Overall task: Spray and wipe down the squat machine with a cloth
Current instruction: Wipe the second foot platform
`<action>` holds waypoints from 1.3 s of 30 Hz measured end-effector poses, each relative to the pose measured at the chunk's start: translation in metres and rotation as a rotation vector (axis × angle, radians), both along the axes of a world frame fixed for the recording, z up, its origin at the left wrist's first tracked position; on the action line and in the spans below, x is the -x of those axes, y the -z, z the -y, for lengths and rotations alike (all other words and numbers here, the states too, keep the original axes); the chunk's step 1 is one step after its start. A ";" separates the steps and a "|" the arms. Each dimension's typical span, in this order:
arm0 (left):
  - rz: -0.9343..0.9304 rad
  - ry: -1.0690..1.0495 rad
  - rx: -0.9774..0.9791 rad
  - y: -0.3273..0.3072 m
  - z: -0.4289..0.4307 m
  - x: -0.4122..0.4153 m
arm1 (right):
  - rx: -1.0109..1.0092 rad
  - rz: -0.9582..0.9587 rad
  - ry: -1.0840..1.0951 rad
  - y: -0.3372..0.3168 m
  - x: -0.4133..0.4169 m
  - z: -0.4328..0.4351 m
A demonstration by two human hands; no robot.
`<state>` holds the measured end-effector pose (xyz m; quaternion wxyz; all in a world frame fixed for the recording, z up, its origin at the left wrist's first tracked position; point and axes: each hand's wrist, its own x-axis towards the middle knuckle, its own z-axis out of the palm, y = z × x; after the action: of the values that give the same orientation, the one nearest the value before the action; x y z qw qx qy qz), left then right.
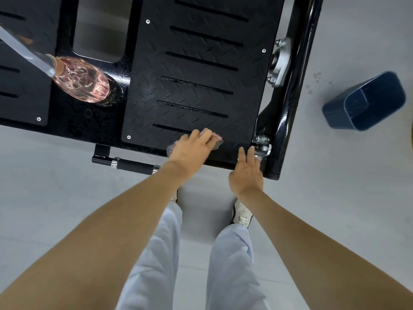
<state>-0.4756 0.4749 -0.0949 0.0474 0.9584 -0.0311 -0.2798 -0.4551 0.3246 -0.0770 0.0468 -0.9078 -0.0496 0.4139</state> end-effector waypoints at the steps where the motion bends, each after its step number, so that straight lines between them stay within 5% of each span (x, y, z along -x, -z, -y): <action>1: -0.002 0.006 -0.026 0.001 -0.009 0.003 | -0.009 -0.006 -0.010 0.000 0.000 -0.003; 8: -0.037 -0.212 -0.124 0.000 -0.064 0.033 | -0.019 -0.062 -0.012 0.000 0.007 -0.019; 14: 0.098 -0.588 -0.074 0.009 -0.090 0.060 | 0.004 -0.057 -0.004 -0.001 0.013 -0.017; 18: 0.079 -1.032 -0.096 0.013 -0.098 0.077 | 0.012 -0.061 0.021 -0.001 0.014 -0.020; 25: 0.138 -1.284 0.038 0.015 -0.062 0.078 | -0.037 -0.118 0.115 -0.001 0.011 -0.034; 39: 0.056 -0.739 0.408 0.009 0.118 0.055 | -0.233 -0.030 0.253 -0.011 -0.002 0.014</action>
<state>-0.5308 0.3574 -0.1036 0.3324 0.8833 0.2587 -0.2059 -0.4531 0.3102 -0.0663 0.2043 -0.8889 0.0183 0.4097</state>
